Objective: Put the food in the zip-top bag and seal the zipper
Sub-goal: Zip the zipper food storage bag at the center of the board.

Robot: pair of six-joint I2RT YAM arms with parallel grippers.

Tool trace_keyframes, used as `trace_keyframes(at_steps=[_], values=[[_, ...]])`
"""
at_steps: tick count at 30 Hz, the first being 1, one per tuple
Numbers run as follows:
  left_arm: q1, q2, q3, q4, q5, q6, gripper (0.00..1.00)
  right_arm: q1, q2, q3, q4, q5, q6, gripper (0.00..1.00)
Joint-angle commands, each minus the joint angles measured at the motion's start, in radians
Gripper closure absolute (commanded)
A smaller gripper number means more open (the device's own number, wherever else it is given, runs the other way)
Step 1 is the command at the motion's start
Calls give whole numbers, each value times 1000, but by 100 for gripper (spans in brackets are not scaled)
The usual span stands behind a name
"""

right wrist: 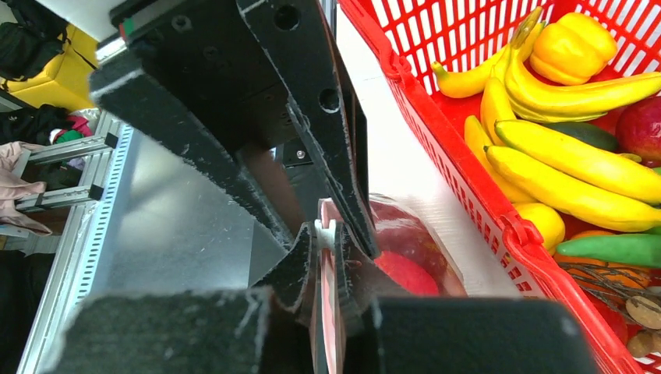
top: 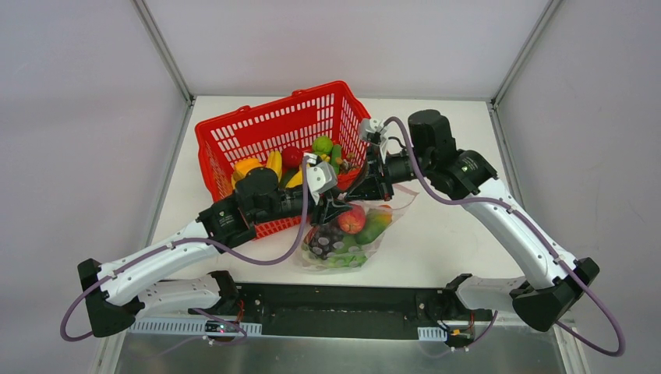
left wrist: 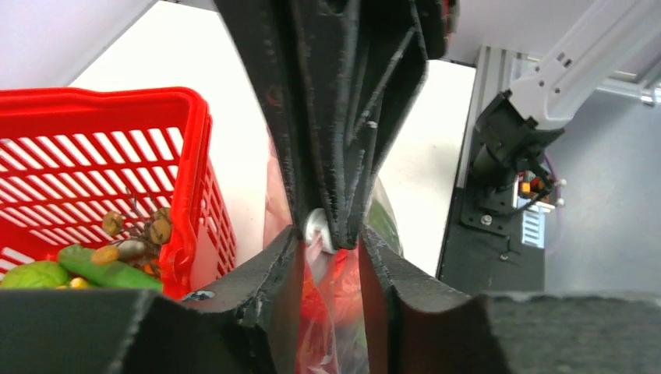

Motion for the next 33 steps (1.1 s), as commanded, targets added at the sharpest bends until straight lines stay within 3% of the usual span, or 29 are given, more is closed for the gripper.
trace_keyframes(at_steps=[1,8,18,33], values=[[20,-8,24,71,36,-39,78,4,-30,1,59,-3,8,100],[27,-15,7,34,51,-39,100,4,-37,0,72,23,12,100],[51,-56,-29,34,-19,-35,100,3,-64,4,-59,118,-59,100],[76,-106,-53,38,-15,-34,100,2,-106,-13,-147,213,-109,100]])
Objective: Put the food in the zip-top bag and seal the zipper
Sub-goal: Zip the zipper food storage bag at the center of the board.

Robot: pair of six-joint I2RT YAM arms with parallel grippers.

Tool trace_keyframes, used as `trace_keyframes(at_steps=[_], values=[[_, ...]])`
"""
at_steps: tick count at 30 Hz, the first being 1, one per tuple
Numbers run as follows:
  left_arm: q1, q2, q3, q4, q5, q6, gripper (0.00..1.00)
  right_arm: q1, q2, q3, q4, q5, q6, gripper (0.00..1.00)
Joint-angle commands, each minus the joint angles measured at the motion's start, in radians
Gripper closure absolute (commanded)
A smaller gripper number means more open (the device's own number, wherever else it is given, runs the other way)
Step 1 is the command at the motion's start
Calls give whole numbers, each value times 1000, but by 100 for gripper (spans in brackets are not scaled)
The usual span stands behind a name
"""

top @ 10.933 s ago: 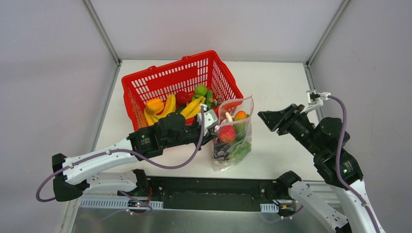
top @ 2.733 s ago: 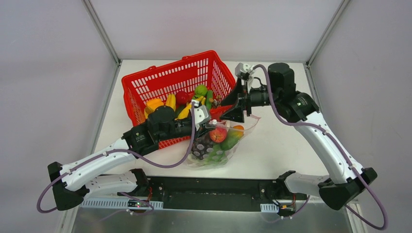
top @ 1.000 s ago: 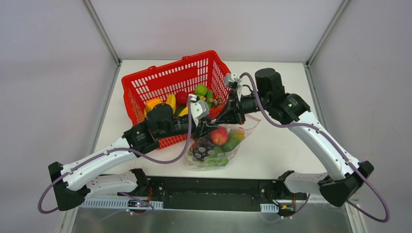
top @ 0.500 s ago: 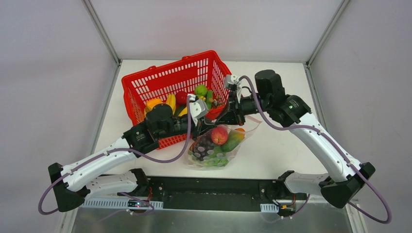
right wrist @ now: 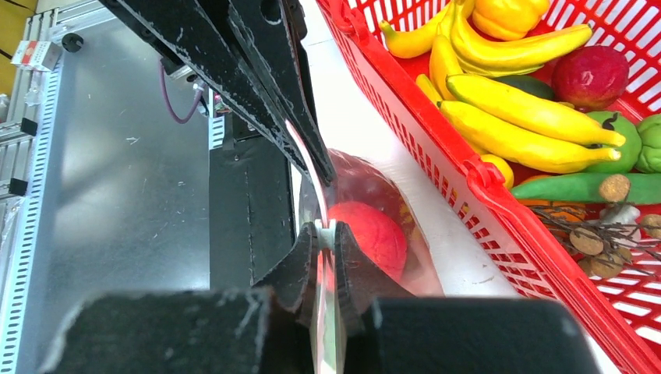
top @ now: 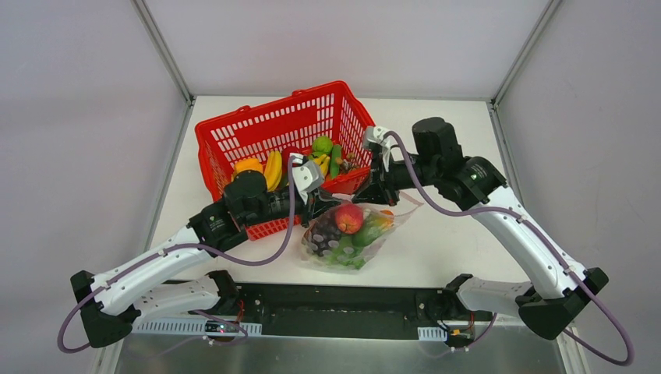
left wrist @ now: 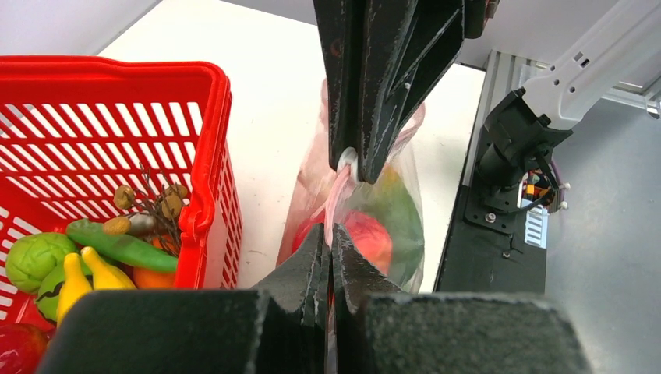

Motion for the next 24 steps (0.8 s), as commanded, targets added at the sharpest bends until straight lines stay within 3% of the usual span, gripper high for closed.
trace_keyframes(at_steps=[1,2,5,9,15,17,23,24], values=[[18,-25,5,47,-5,-6,100,-13,-57,0,-46,26,-18,100],[18,-20,5,53,7,-7,100,-13,-59,-2,-40,18,-13,100],[17,7,18,62,58,-22,68,-14,-58,-8,-12,-12,7,100],[18,51,57,45,117,-37,46,-12,-53,-8,-3,-34,12,100],[19,126,146,-41,160,16,39,-13,-51,-14,4,-43,15,100],[21,135,166,-52,176,33,43,-13,-49,-13,10,-47,18,100],[30,158,236,-181,219,94,97,-11,-50,-14,9,-31,18,100],[31,155,235,-188,220,97,100,-12,-52,-14,10,-30,18,100]])
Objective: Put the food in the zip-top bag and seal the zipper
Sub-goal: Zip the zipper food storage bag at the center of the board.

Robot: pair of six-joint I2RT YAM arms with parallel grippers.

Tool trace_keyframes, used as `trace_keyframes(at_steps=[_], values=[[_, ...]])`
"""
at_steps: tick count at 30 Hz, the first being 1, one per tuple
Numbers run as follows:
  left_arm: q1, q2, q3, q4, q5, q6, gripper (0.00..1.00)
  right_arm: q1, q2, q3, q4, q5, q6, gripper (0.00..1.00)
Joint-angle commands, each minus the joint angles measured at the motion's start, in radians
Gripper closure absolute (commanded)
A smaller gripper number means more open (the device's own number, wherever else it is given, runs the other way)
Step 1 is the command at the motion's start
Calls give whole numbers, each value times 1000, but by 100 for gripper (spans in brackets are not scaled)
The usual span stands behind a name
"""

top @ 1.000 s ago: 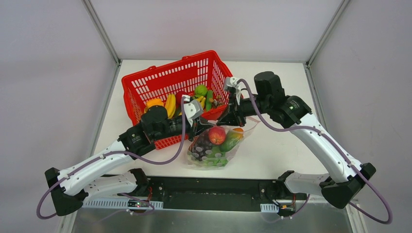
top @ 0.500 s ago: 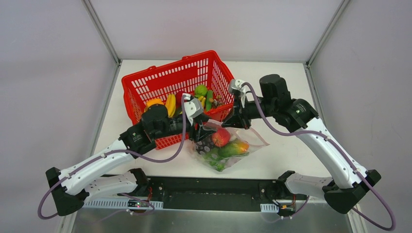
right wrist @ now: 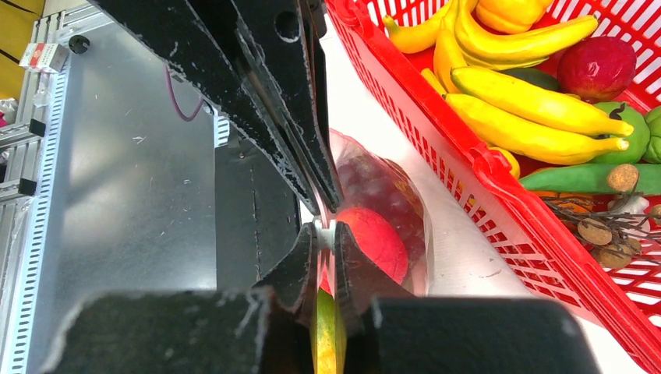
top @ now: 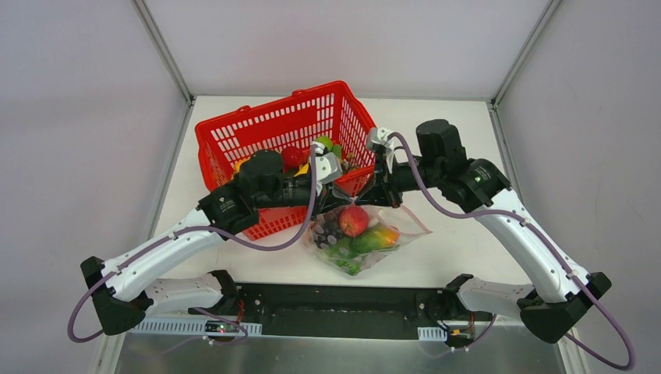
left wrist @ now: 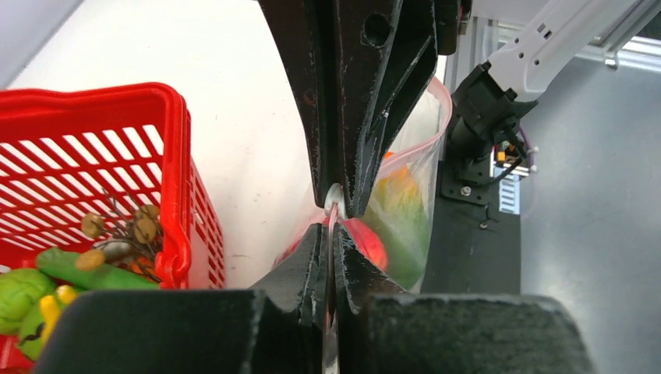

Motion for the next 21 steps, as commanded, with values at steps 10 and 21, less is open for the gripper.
trace_keyframes(at_steps=[10,21], values=[[13,-132,-72,-11,-127,30,100,-3,-49,-35,-20,58,24,100],[20,-213,-139,15,-235,-8,100,-1,-158,-99,-22,115,88,100]])
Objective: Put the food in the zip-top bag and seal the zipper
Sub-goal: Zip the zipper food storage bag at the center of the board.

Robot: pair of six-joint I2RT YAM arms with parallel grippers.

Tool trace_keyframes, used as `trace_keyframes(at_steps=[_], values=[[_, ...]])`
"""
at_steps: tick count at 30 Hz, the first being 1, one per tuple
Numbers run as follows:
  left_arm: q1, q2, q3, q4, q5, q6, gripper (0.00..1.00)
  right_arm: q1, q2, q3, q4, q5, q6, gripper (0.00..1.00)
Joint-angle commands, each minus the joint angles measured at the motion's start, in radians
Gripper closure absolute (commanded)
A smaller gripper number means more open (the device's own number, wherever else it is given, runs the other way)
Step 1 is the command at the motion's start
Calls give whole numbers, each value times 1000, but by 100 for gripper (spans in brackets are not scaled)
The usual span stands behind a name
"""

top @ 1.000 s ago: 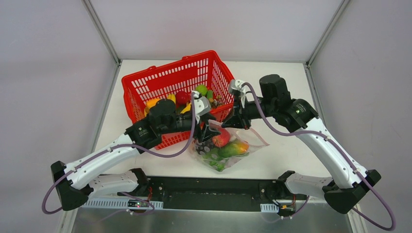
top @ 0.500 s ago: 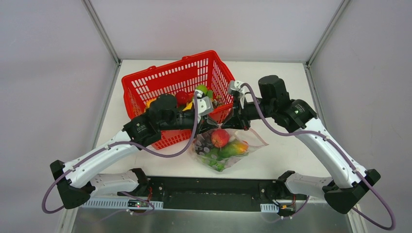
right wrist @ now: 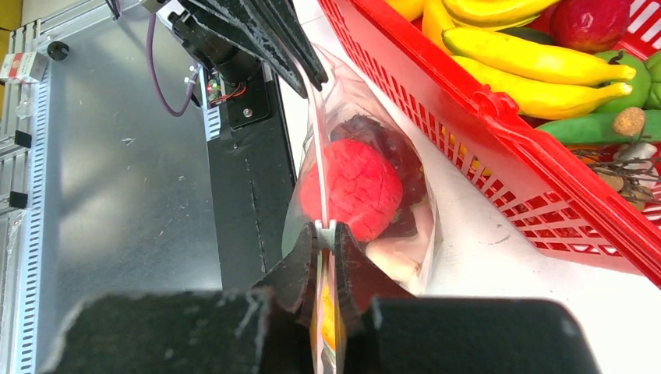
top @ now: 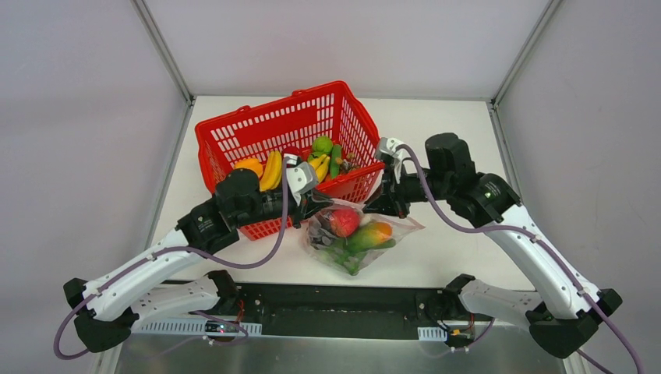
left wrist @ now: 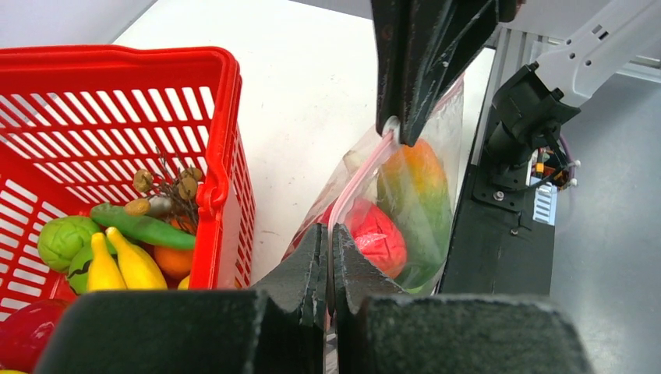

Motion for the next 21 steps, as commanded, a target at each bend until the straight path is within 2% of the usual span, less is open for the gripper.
trace_keyframes(at_steps=[1,9,21], values=[[19,-21,-5,20,-96,-23,100,-4,-67,0,-36,60,33,100],[20,-67,-31,4,-233,-33,100,-4,-148,-66,-60,170,102,100],[22,-101,-35,-53,-418,-45,100,-4,-185,-28,-163,229,140,100]])
